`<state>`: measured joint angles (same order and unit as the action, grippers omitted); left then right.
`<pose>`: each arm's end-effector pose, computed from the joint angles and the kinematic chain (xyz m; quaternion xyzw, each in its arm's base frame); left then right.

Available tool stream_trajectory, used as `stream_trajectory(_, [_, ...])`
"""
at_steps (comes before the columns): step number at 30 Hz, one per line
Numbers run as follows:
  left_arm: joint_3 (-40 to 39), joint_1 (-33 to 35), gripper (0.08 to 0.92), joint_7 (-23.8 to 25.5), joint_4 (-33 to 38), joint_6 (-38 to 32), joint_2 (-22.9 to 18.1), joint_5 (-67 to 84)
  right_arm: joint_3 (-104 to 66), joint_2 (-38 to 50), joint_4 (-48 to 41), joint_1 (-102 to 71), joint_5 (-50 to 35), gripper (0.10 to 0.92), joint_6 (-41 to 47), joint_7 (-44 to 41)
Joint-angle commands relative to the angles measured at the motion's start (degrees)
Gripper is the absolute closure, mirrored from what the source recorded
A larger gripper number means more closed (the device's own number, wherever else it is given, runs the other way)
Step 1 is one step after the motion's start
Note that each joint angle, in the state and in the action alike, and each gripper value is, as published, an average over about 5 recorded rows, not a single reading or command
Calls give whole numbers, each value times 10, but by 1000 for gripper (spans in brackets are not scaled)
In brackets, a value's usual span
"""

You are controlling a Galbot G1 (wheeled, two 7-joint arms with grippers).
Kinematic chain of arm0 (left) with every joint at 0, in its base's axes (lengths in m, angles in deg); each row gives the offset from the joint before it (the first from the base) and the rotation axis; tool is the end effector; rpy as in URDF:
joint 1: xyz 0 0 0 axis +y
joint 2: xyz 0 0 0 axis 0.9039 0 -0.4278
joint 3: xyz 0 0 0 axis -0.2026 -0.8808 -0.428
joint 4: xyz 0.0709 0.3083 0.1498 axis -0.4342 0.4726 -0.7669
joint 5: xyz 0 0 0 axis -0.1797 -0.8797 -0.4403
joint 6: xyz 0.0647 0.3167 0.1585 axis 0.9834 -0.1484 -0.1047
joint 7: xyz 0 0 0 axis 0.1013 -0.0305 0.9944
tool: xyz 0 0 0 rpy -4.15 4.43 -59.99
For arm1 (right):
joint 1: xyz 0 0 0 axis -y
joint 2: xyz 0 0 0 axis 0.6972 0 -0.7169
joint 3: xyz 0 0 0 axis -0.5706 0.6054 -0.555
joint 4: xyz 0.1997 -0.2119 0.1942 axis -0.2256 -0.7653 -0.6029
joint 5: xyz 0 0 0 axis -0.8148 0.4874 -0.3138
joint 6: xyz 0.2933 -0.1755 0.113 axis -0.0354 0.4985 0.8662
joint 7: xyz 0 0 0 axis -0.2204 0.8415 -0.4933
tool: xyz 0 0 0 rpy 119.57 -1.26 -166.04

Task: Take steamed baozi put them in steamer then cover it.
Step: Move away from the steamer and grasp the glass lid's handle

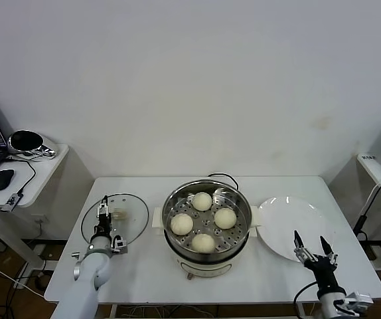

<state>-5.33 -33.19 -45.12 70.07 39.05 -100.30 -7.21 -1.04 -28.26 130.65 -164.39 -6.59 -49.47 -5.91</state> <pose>0.3928 0.0985 -0.4245 0.0178 -0.6717 -0.7303 0.1231 0.1744 -0.1336 -0.3445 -0.0370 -0.9873 -0.1530 0.0219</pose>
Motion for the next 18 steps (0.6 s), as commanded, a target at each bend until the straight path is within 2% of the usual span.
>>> stream_trajectory(1, [0,-38,177,-7,-38,4,-13,-1,-1,-2,0,-2,2,203,-2,0])
stream_trajectory(18, [-1,-67,177,-38,-96,9,-34,8,-7,-6,-2,-9,7,203,-7,-2])
